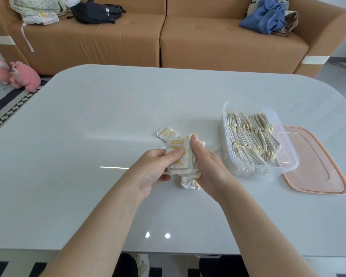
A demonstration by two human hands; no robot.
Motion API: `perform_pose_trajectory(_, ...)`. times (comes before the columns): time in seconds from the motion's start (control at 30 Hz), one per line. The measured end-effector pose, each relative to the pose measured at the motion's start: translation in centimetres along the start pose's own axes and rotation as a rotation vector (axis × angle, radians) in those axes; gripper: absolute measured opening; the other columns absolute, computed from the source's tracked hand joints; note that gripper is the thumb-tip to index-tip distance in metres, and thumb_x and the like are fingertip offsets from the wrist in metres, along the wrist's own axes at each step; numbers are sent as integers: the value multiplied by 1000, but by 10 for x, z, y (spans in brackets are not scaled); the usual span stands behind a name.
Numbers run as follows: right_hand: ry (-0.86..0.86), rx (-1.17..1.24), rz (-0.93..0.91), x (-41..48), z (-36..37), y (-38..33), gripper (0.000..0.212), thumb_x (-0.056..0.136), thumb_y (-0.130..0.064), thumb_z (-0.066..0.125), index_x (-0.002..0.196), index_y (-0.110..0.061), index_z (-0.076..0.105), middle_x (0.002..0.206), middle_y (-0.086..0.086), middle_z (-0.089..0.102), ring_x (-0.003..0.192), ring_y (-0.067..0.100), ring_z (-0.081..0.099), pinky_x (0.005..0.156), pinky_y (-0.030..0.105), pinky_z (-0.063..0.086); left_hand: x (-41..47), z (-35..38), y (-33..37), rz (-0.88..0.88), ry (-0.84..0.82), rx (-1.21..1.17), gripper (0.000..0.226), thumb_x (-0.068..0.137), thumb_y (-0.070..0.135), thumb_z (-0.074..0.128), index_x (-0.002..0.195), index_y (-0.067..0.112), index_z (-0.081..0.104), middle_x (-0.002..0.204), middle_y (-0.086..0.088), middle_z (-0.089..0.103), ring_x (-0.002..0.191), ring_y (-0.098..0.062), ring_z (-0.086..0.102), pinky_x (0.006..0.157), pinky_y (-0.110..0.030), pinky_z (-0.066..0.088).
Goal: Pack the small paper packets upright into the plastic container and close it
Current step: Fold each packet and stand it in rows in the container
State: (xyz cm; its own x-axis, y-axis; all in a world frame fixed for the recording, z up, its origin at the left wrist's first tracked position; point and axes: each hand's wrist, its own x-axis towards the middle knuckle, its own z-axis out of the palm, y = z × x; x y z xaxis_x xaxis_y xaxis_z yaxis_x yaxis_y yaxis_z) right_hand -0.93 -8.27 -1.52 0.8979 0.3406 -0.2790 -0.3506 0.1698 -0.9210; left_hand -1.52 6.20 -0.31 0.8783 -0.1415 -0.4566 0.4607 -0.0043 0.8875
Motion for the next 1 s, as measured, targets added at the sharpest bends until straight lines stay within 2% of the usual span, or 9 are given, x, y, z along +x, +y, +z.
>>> perform_pose_trajectory(0.1, 85, -158, -25, 4, -4, 2, 50, 102, -49, 32, 119, -16, 66, 112, 7, 72, 108, 18, 66, 99, 39, 47, 0, -1, 1, 57, 58, 34, 18, 89, 31, 65, 95, 16, 74, 85, 4, 71, 77, -11, 60, 64, -22, 39)
perform_pose_trajectory(0.2, 218, -335, -115, 5, -7, 1, 41, 101, -36, 44, 104, -1, 66, 84, 11, 63, 77, 14, 54, 73, 28, 43, 2, -3, 1, 194, 160, 40, 9, 88, 21, 68, 93, 16, 73, 77, 7, 73, 69, 0, 67, 56, -10, 46)
perform_pose_trajectory(0.27, 232, -409, -165, 4, -8, 0, 37, 99, -31, 49, 96, 2, 66, 76, 16, 53, 72, 13, 46, 67, 27, 38, 4, -6, 0, 248, 217, 104, 9, 86, 21, 71, 94, 18, 73, 83, 2, 75, 79, -10, 70, 65, -14, 53)
perform_pose_trajectory(0.37, 167, -461, -190, 1, -7, -2, 23, 97, -27, 54, 97, -12, 71, 82, 14, 66, 73, 13, 51, 70, 28, 42, 9, -10, -2, 293, 277, 205, 12, 79, 30, 78, 88, 23, 74, 84, -8, 73, 82, -24, 69, 75, -32, 55)
perform_pose_trajectory(0.43, 163, -519, -194, 2, -7, -2, 15, 94, -24, 58, 98, -20, 72, 82, 17, 69, 67, 14, 50, 66, 28, 41, 11, -14, -3, 323, 308, 279, 22, 69, 41, 79, 84, 26, 75, 73, -18, 57, 71, -34, 56, 70, -38, 52)
perform_pose_trajectory(0.57, 225, -669, -180, 5, -7, 3, 11, 90, -17, 62, 96, -13, 71, 61, -1, 49, 46, 3, 37, 50, 15, 31, 14, -20, -6, 352, 313, 418, 26, 71, 37, 80, 81, 15, 73, 55, 6, 34, 56, -14, 34, 60, -29, 32)
perform_pose_trajectory(0.67, 245, -795, -204, 8, -5, 7, 13, 89, -17, 63, 98, -11, 69, 73, -2, 54, 57, 5, 46, 56, 17, 36, 15, -20, -9, 349, 314, 539, 22, 80, 31, 76, 82, 10, 70, 61, -1, 47, 58, -15, 39, 59, -28, 34)
perform_pose_trajectory(0.8, 243, -840, -209, 13, -2, 14, 18, 87, -16, 64, 103, -12, 67, 99, 6, 63, 84, 22, 58, 79, 33, 48, 15, -20, -9, 326, 284, 667, 7, 86, 24, 68, 88, 18, 69, 74, -2, 66, 69, -19, 57, 57, -24, 37)
perform_pose_trajectory(1.0, 255, -898, -165, 17, -1, 18, 16, 91, -16, 57, 103, -6, 63, 98, 7, 62, 89, 24, 55, 78, 32, 44, 12, -22, -9, 314, 251, 761, 7, 90, 22, 61, 85, 20, 66, 78, 3, 69, 67, -10, 56, 50, -16, 34)
